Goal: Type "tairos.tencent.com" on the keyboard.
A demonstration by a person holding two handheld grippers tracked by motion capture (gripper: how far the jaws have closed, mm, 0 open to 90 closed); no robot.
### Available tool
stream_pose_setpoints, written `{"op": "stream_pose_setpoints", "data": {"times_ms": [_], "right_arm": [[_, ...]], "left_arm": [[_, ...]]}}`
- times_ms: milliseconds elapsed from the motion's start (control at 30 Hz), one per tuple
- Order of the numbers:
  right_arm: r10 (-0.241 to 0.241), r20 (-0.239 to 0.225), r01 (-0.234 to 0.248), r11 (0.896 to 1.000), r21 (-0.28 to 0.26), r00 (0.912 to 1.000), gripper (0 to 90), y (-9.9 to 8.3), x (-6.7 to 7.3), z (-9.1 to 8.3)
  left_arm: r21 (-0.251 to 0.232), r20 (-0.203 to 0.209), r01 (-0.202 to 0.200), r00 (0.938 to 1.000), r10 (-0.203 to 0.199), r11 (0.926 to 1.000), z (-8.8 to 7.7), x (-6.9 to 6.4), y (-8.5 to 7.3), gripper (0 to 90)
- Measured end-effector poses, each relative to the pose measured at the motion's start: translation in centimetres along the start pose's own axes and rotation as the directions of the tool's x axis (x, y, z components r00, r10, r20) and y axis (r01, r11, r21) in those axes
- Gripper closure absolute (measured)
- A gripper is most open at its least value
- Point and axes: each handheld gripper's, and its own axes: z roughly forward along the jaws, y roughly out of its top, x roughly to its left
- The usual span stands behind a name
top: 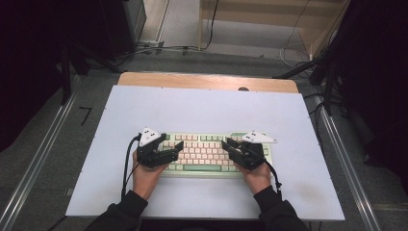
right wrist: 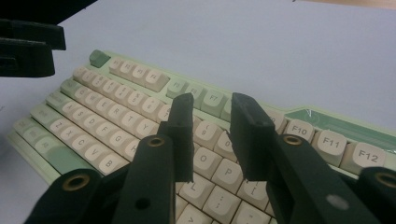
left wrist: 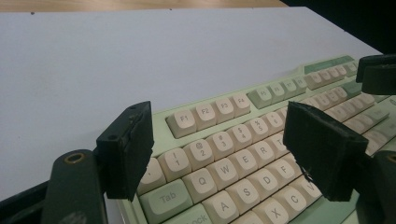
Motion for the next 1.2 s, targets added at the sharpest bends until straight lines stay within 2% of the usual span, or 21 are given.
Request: {"op": "stream_pose_setpoints", "data": {"times_ms": [167,400,533,767,1200], "right_arm": [[-0.003,0.001,0.003,1.000,0.001,1.0000,57.8,0.03,0.00,-0.13],[-0.009,0.011,0.009,1.000,0.008,0.9999,36.7,0.09,-0.02,-0.21],[-0.007,0.015,0.006,1.000,0.012,0.9999,28.5,0.12,-0.09,-0.25],[-0.012,0.015,0.011,1.000,0.017,0.9998,22.2,0.09,-0.11,-0.31],[-0.028,0.024,0.028,0.999,0.020,0.9993,18.9,-0.18,-0.23,-0.74]], "left_arm": [[0.003,-0.003,-0.001,1.0000,0.001,1.0000,-0.07,0.04,0.00,25.4],[0.004,0.001,0.000,1.0000,0.000,1.0000,-0.05,0.02,-0.02,25.7],[0.002,0.000,0.004,1.0000,-0.004,1.0000,-0.10,-0.02,-0.04,26.2],[0.001,0.007,0.003,1.0000,-0.003,1.0000,-0.13,-0.11,-0.07,27.4],[0.006,0.018,-0.001,0.9998,0.001,1.0000,-0.21,-0.29,-0.16,28.8]]}}
